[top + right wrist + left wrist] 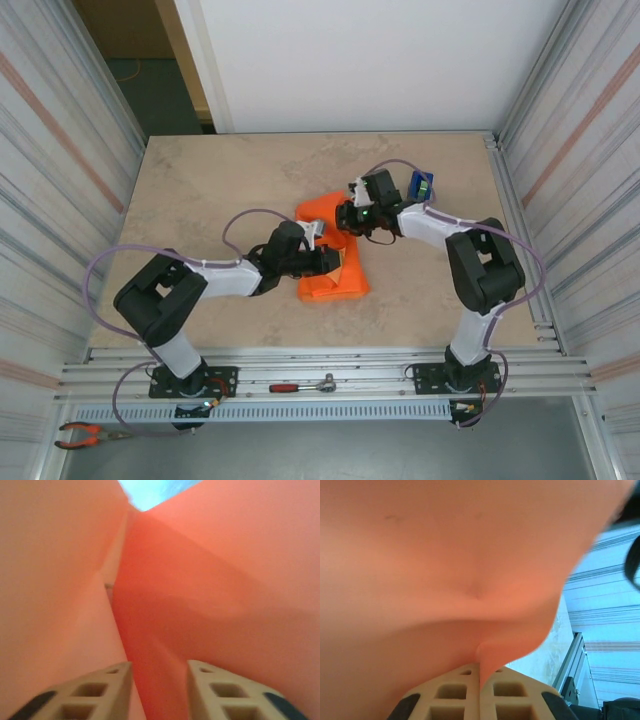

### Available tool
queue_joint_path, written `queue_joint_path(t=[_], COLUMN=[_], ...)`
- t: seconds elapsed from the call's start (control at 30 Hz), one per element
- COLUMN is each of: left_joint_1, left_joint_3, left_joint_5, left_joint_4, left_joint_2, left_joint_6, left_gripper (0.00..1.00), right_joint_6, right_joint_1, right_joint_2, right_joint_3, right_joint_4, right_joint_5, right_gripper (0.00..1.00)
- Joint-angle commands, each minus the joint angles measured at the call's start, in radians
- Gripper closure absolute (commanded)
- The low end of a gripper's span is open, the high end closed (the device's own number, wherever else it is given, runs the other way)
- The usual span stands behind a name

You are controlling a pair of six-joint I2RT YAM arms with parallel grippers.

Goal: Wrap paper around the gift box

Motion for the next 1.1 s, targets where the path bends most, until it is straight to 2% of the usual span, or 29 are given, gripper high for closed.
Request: queue_joint_path(t=[0.0,0.23,0.43,0.6,0.9,1.07], left_joint_1=[0.005,0.005,0.005,0.006,0.007,0.009], left_joint_3=[-0.039,-0.043,-0.046,-0.045,-0.049,-0.05], left_joint_5=[-0.037,-0.026,-0.025,-0.023,-0.02,-0.019], left_joint_4=[-0.092,-0.083,-0.087,-0.09,-0.091,-0.091], left_joint_2=[0.07,0.082,0.079,0.078,0.08,0.079], left_joint_6=[0.0,0.002,0.007,0.008,0.014,0.015], left_gripper=[1.0,1.0,1.0,1.0,1.0,1.0], right_joint_6=[0.004,-0.024,-0.03,-0.041,-0.038,-0.05], right_joint_1=[-0.057,-0.08,-0.052,-0.034,-0.033,-0.012], right_joint_2=[-0.091,-0.134,-0.133,-0.135,-0.266,-0.24], right_joint_3=[0.03,-0.006,-0.025,-0.018,-0.068,-0.039], right_joint_4=[-0.093,-0.113,-0.103,-0.1,-0.068,-0.097], right_joint_5=[-0.008,0.015,0.042,0.073,0.173,0.178], right_gripper=[0.54,0.32,0.2,0.16,0.08,0.07])
